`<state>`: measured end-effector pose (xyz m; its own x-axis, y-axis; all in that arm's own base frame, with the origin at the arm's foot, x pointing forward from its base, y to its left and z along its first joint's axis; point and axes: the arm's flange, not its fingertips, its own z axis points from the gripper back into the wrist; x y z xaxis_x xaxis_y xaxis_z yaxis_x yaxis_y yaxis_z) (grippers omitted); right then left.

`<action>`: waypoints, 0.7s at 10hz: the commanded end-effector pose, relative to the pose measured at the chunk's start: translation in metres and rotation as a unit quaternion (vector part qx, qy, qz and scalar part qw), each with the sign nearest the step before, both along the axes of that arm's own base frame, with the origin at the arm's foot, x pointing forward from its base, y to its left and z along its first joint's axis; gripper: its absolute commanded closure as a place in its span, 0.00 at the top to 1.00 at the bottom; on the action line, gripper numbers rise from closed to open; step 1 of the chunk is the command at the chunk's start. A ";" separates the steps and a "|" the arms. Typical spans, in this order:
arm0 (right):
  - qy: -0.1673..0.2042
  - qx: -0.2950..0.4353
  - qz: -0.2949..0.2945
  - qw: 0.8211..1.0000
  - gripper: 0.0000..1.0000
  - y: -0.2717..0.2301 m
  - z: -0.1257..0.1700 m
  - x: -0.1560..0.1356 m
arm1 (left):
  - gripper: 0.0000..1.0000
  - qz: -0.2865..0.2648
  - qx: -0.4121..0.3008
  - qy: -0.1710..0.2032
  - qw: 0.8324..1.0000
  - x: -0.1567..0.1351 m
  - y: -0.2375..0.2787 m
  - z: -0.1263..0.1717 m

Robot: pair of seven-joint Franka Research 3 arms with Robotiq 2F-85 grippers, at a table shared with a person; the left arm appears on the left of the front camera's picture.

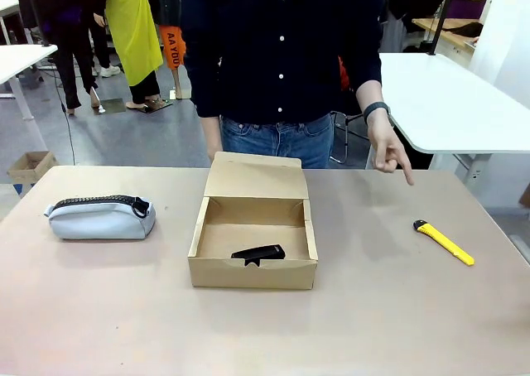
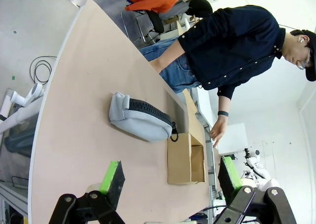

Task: Pack the items into the box.
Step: Pick up the item indicated by the person and place it inside the Mailer Box.

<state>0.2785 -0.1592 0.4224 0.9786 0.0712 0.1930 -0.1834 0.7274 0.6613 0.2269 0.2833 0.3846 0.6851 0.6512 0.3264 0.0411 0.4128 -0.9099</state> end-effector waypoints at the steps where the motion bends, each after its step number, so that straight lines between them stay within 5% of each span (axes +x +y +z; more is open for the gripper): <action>1: -0.008 -0.006 0.008 1.000 1.00 -0.003 -0.001 -0.002 | 1.00 0.001 -0.001 -0.015 1.000 0.000 -0.002 0.000; 7: -0.008 -0.006 0.008 1.000 1.00 -0.003 -0.001 -0.002 | 1.00 0.001 -0.001 -0.015 1.000 0.000 -0.002 0.000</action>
